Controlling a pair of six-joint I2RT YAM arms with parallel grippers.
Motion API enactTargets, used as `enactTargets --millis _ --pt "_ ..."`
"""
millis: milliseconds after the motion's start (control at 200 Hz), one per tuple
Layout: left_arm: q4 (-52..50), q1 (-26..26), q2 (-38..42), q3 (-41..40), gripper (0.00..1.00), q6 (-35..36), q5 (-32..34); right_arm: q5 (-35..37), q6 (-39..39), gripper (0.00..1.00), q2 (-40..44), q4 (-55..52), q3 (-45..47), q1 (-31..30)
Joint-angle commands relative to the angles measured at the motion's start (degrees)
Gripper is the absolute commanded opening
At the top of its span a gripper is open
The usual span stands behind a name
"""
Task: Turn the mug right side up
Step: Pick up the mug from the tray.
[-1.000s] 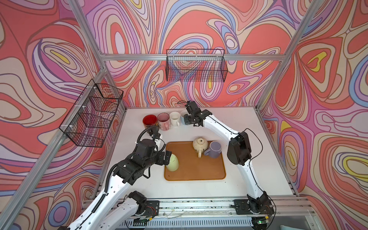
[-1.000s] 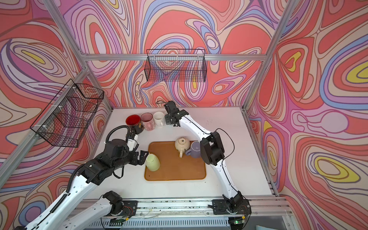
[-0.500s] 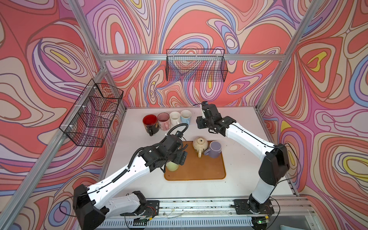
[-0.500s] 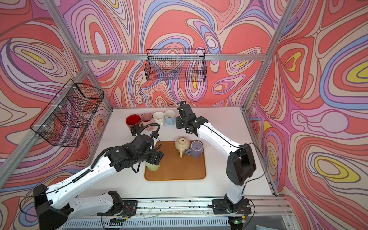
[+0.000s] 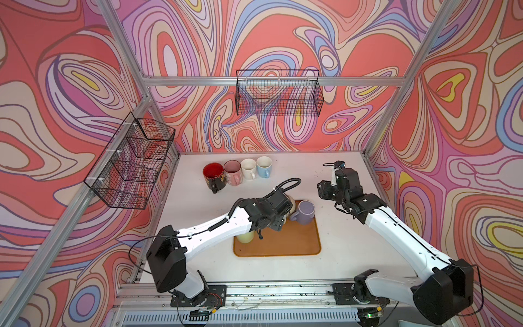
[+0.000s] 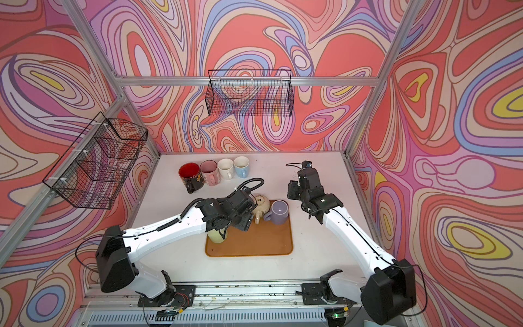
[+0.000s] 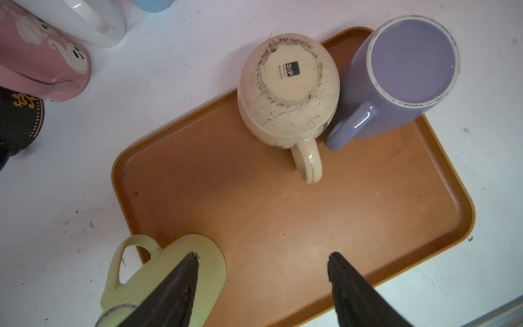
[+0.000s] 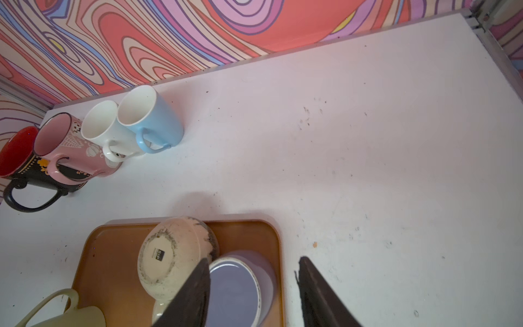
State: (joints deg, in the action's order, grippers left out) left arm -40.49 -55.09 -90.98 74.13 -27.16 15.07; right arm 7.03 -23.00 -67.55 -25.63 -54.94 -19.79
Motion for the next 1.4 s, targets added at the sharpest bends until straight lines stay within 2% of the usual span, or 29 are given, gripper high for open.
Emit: enactTargets --millis 0,125,316,506,731,1227,1392 --pt "-1.45 -0.88 -4.06 3.83 0.74 -3.1 0.36 2.37 -3.57 0.52 2.64 1.41 3.78 0.34" --pt "-3.13 -1.21 -9.47 7.92 0.72 -4.56 0.23 3.81 -5.68 0.52 3.98 1.28 6.49 0.59" --pt "-5.79 -1.18 -15.43 12.09 0.62 -5.99 0.41 3.49 -6.46 0.52 5.57 1.81 9.27 0.75" --pt "-6.53 -1.16 -19.28 14.56 0.62 -6.22 0.11 3.28 -6.32 0.52 6.63 2.16 10.59 0.79" --pt "-8.6 -0.78 -24.21 19.02 0.57 -5.84 0.62 3.43 -5.87 0.52 7.34 2.16 11.58 0.89" --pt "-6.95 2.88 -25.66 17.98 0.42 -5.05 -4.38 3.05 -5.65 0.52 6.65 2.68 11.61 0.9" --pt "-6.58 3.65 -26.53 17.85 0.4 -4.57 -6.14 3.01 -5.71 0.52 6.46 2.45 11.52 0.99"
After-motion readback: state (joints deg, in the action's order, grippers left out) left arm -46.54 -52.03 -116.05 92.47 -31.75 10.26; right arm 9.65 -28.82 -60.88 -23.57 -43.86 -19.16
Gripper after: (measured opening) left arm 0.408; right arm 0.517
